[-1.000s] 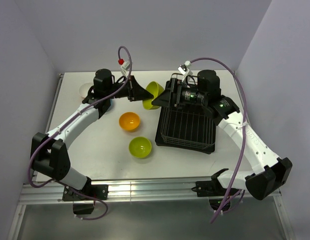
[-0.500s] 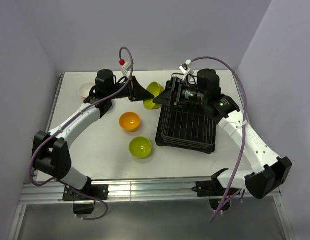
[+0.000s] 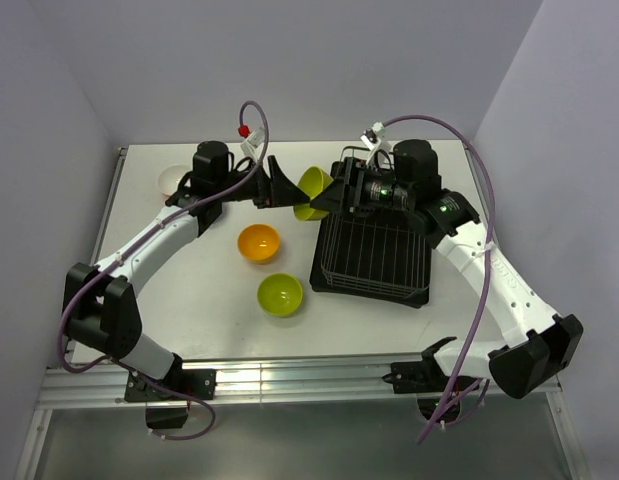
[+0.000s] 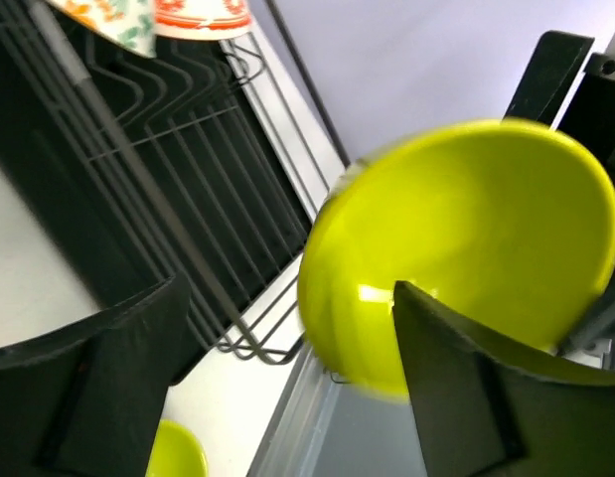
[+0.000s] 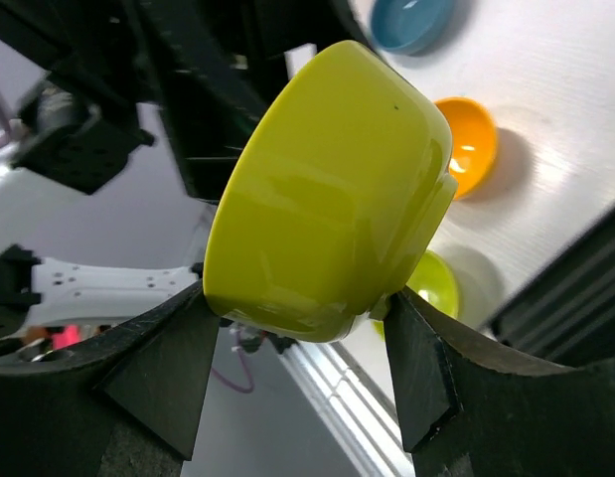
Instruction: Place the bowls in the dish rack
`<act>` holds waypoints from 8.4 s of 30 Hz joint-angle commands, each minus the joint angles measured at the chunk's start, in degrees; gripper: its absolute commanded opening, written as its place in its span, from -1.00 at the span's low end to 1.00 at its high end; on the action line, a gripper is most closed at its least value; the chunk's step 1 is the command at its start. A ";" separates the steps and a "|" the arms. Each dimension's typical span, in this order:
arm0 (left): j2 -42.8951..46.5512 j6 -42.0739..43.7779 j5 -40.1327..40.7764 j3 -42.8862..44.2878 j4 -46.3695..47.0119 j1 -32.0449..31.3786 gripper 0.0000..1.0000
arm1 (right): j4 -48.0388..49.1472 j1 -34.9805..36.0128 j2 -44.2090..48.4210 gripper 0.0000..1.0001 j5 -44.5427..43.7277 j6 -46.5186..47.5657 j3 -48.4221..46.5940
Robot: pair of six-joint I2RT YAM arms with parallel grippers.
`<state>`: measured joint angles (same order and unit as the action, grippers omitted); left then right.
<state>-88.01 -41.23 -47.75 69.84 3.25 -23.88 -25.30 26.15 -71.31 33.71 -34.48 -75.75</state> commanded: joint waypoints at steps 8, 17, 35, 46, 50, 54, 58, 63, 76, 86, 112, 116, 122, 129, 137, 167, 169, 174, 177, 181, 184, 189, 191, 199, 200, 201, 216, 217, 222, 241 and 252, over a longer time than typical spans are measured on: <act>4.07 16.35 9.66 13.56 -20.11 12.44 0.99 | -6.51 -4.18 7.41 -1.00 -12.96 8.90 4.37; 8.81 21.19 16.63 10.24 -25.49 14.30 0.99 | -14.51 -3.74 2.76 -1.00 -22.89 13.47 4.73; 10.93 21.90 15.76 7.15 -25.22 14.56 0.99 | -15.48 1.53 -7.97 -1.00 -31.51 16.72 3.15; 10.40 22.07 15.14 6.97 -24.78 14.83 0.99 | -17.41 2.85 -12.53 -1.00 -34.94 17.87 2.45; 10.40 22.25 15.05 6.97 -24.78 15.00 0.99 | -18.82 3.20 -14.47 -1.00 -36.00 18.13 2.09; 10.57 22.34 14.96 6.54 -24.60 15.18 0.99 | -19.79 3.55 -14.91 -1.00 -37.14 18.57 1.39; 10.75 22.34 14.70 5.83 -24.16 15.44 0.99 | -21.11 3.73 -15.00 -1.00 -38.20 19.01 0.25; 10.93 22.07 14.26 4.78 -23.64 15.70 0.99 | -21.02 3.99 -14.65 -1.00 -36.44 18.57 -0.37; 11.89 22.78 13.73 3.11 -23.64 16.85 0.99 | -19.87 5.23 -15.09 -1.00 -35.64 17.43 -1.95; 11.54 22.16 12.94 2.93 -22.84 17.37 0.99 | -21.02 5.58 -14.82 -1.00 -35.30 17.08 -3.71; 12.25 22.60 12.33 2.05 -23.02 18.43 0.99 | -19.35 5.84 -18.52 0.44 -31.52 16.81 -2.92; 12.24 22.43 12.15 1.96 -22.93 18.52 0.99 | -19.96 5.75 -18.08 0.77 -30.82 16.99 -3.18; 12.25 22.77 11.89 1.88 -23.11 18.61 0.99 | -20.23 5.84 -17.90 0.91 -30.29 17.08 -3.36; 12.77 27.78 9.52 0.91 -25.48 18.87 0.99 | -20.84 5.40 -13.61 0.95 -30.99 19.09 -4.59; 10.49 32.88 14.16 -2.16 -29.43 18.78 0.86 | -20.05 3.12 -6.40 1.00 -31.70 23.49 -5.29; -13.51 35.61 25.51 -5.59 -24.34 11.13 -0.02 | -16.98 -16.40 2.49 1.00 -16.49 25.34 0.77; -13.68 35.08 24.64 -5.25 -24.16 11.13 -0.17 | -16.28 -16.31 2.58 1.00 -15.17 25.08 1.30; -13.16 33.85 21.65 -4.28 -24.69 11.22 -0.54 | -14.61 -16.31 2.66 1.00 -12.54 23.76 2.53; -12.11 33.15 21.20 -3.40 -25.39 11.31 -0.85 | -13.29 -16.31 2.58 1.00 -10.34 22.71 2.97; -8.59 32.01 17.71 -1.82 -25.48 12.88 -0.99 | -9.77 -16.31 2.14 1.00 -6.74 20.25 3.06; -4.82 29.38 11.56 -0.24 -24.96 15.51 -1.00 | -8.02 -16.31 1.09 1.00 -2.35 18.40 1.83; 3.96 18.69 -1.90 -1.54 -14.11 17.02 -1.00 | -2.49 -16.31 1.61 1.00 9.05 12.17 2.00; 6.17 13.66 -4.45 -4.09 -8.90 16.67 -1.00 | 2.08 -16.22 2.75 1.00 12.33 7.53 3.14; 10.05 -3.93 -6.30 -7.44 7.03 12.81 -0.99 | 10.27 -11.75 6.36 1.00 12.88 -1.29 4.91; 10.31 -4.99 -6.31 -7.44 7.65 12.37 -0.99 | 10.27 -10.78 6.18 1.00 12.35 -1.47 4.56; 10.40 -5.26 -6.13 -7.44 8.00 11.84 -0.99 | 10.18 -9.81 5.92 1.00 11.99 -1.64 4.38; 9.35 -13.00 -6.75 -10.17 16.45 6.92 -0.99 | 10.00 2.59 -1.37 1.00 4.17 0.73 -1.86; 9.43 -12.65 -6.57 -10.08 16.01 6.92 -0.99 | 10.18 3.02 -1.46 1.00 3.99 0.82 -2.04; 9.96 -12.03 -6.57 -10.25 15.47 6.74 -0.99 | 9.13 5.75 -2.95 1.00 2.32 2.22 -3.97; 10.22 -9.57 -3.59 -11.49 11.79 5.95 -0.99 | 8.86 9.27 -6.21 0.95 1.01 -0.94 -5.82; 11.19 -5.26 1.08 -10.25 6.77 5.33 -0.99 | 9.04 9.36 -7.62 0.38 -0.05 -3.93 -4.68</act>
<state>-78.67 -47.72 -47.79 57.21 9.21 -17.32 -20.03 34.13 -79.02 31.46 -36.53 -78.96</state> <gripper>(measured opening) 0.091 0.759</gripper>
